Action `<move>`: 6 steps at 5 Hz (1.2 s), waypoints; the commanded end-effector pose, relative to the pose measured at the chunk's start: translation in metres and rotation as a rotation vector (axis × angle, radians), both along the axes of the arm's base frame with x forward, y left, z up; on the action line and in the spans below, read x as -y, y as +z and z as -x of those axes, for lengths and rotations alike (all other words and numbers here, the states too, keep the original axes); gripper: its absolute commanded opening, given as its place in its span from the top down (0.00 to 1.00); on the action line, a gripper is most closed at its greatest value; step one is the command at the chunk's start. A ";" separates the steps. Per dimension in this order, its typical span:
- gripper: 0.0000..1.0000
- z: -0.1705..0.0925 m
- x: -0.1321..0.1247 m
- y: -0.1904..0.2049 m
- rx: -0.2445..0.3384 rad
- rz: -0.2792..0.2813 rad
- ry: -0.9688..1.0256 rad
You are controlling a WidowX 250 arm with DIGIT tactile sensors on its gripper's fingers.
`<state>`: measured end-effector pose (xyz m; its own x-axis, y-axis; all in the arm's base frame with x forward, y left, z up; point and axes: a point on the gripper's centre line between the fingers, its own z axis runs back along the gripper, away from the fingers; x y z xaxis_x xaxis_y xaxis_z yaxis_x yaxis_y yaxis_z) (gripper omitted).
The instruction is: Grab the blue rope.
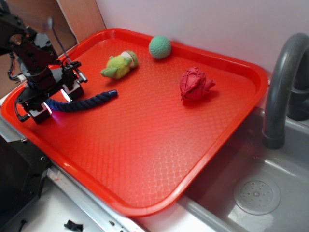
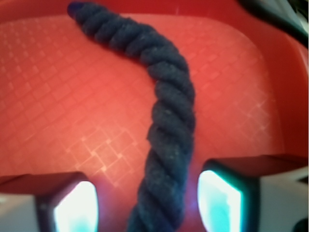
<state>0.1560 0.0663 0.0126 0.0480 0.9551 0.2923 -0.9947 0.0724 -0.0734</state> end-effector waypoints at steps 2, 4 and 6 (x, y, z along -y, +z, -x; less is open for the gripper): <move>1.00 -0.005 -0.003 0.021 0.014 -0.004 -0.078; 1.00 -0.039 0.007 0.093 -0.072 0.136 -0.472; 1.00 -0.051 0.061 0.161 -0.108 0.231 -0.973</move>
<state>0.2043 -0.0022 0.1567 0.8523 0.5231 -0.0070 -0.5221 0.8497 -0.0732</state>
